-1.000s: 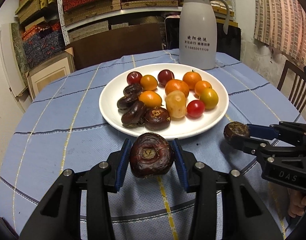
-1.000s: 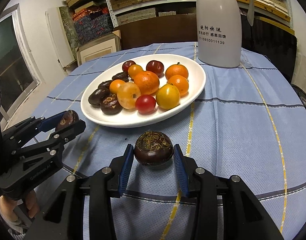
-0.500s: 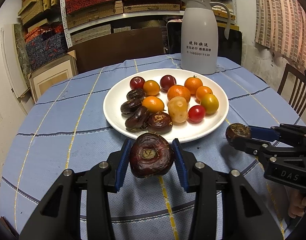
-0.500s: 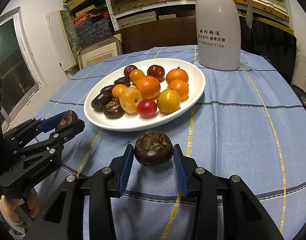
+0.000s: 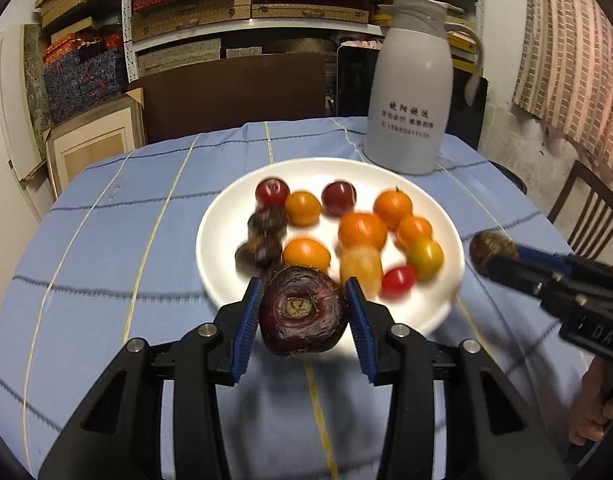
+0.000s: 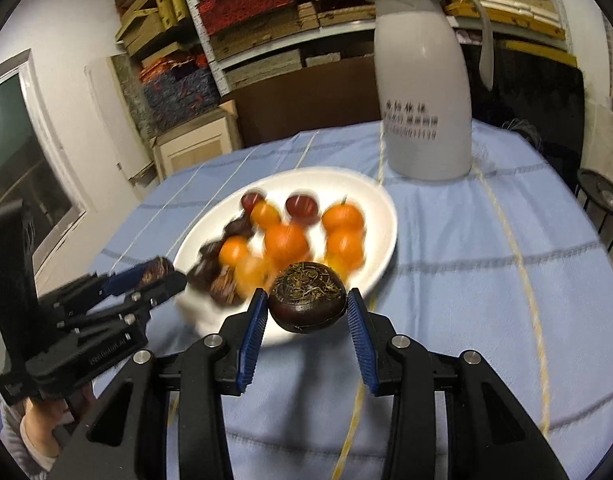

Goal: Organize fruits
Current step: 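Carry both dark fruits onto the white plate and open both grippers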

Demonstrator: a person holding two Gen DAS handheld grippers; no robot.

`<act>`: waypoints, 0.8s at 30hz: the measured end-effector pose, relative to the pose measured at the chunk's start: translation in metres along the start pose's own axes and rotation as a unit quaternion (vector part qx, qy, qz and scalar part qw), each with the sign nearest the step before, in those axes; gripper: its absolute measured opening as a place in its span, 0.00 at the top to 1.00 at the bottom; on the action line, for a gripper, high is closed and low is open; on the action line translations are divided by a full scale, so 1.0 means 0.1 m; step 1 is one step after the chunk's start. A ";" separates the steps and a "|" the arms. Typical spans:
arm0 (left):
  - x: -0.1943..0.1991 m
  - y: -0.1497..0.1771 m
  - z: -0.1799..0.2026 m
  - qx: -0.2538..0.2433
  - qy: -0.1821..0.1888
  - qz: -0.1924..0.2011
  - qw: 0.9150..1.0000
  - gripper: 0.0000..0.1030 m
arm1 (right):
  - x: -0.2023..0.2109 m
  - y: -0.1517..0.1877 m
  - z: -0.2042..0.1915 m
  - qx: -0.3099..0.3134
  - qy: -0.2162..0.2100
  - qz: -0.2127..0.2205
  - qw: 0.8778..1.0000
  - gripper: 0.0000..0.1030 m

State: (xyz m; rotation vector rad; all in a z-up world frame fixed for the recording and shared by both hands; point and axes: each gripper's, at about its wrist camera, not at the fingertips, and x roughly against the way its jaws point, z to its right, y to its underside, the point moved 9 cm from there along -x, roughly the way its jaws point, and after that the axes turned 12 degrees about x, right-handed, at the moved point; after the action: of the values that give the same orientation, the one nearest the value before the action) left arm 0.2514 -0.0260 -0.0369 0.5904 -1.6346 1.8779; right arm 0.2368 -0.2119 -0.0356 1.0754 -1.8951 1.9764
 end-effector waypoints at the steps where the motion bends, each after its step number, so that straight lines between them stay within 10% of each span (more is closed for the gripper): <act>1: -0.06 -0.06 0.01 0.002 0.001 -0.002 1.000 0.60 | -0.03 -0.06 0.03 -0.003 0.001 0.001 1.000 0.60; 10: -0.70 -0.44 0.05 0.024 0.024 -0.023 0.999 0.59 | -0.66 -0.39 0.05 -0.007 -0.015 -0.012 1.000 0.60; 14: -0.79 -0.45 -0.03 0.038 0.014 -0.018 0.999 0.14 | -0.70 -0.40 0.09 -0.006 -0.012 -0.008 1.000 0.43; 24: -0.09 0.06 -0.34 0.092 -0.003 0.008 0.996 0.04 | -0.10 0.11 0.10 -0.026 0.004 0.017 1.000 0.27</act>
State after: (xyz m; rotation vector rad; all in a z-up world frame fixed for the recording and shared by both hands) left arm 0.2551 0.0055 -0.0526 0.6605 -1.4829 2.0555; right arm 0.2409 -0.2201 -0.0515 1.0274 -1.9610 1.9349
